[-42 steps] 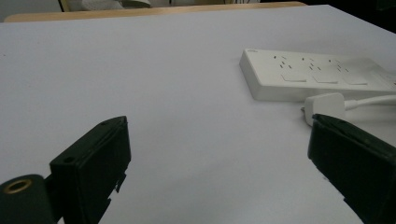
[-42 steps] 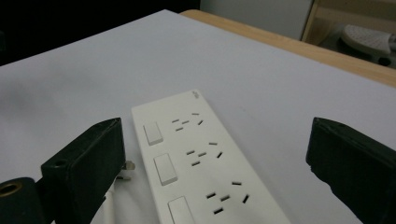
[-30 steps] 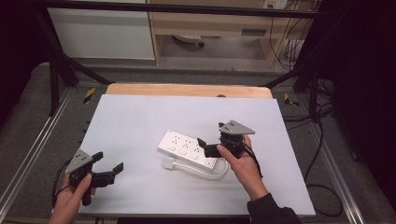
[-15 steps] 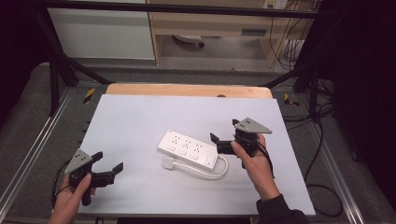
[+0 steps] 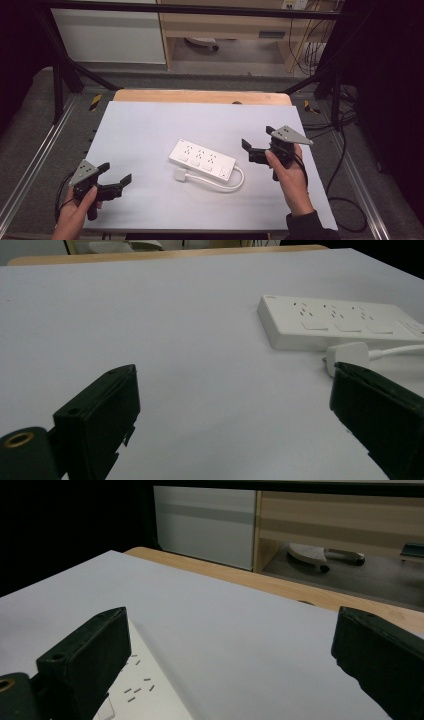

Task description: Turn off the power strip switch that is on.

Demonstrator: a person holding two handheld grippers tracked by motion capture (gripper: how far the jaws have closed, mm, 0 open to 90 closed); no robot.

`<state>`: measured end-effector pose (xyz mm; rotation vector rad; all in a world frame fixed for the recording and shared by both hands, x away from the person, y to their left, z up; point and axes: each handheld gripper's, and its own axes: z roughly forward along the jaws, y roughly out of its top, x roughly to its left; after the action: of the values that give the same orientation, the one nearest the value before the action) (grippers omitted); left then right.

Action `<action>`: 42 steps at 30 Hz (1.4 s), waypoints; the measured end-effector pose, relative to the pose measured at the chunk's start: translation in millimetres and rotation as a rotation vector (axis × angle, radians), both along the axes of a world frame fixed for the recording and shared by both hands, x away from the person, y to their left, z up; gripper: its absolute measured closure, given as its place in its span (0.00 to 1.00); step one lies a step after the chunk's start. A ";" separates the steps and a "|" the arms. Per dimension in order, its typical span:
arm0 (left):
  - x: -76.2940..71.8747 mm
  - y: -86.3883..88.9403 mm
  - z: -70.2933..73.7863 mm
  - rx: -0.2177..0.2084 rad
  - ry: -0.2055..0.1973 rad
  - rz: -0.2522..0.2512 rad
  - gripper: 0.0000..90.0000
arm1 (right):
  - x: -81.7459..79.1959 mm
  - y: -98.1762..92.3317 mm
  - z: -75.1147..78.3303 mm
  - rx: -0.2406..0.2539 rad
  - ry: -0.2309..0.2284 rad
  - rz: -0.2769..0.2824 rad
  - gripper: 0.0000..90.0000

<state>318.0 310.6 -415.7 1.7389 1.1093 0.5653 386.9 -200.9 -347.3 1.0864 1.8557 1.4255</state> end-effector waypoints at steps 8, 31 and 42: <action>0.0 -0.1 -0.3 0.001 0.002 0.001 0.06 | -6.3 -20.5 -2.1 0.015 0.004 -0.033 0.04; -0.5 0.8 -0.3 -0.001 0.002 0.008 0.06 | -31.3 -73.9 -33.9 0.014 0.035 -0.137 0.03; -0.6 0.8 -0.3 -0.001 0.001 0.008 0.06 | -28.9 -83.4 -56.0 0.016 0.069 -0.158 0.03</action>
<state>317.4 311.4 -416.0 1.7346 1.1169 0.5688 358.0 -284.2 -403.3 1.2750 1.7651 1.3291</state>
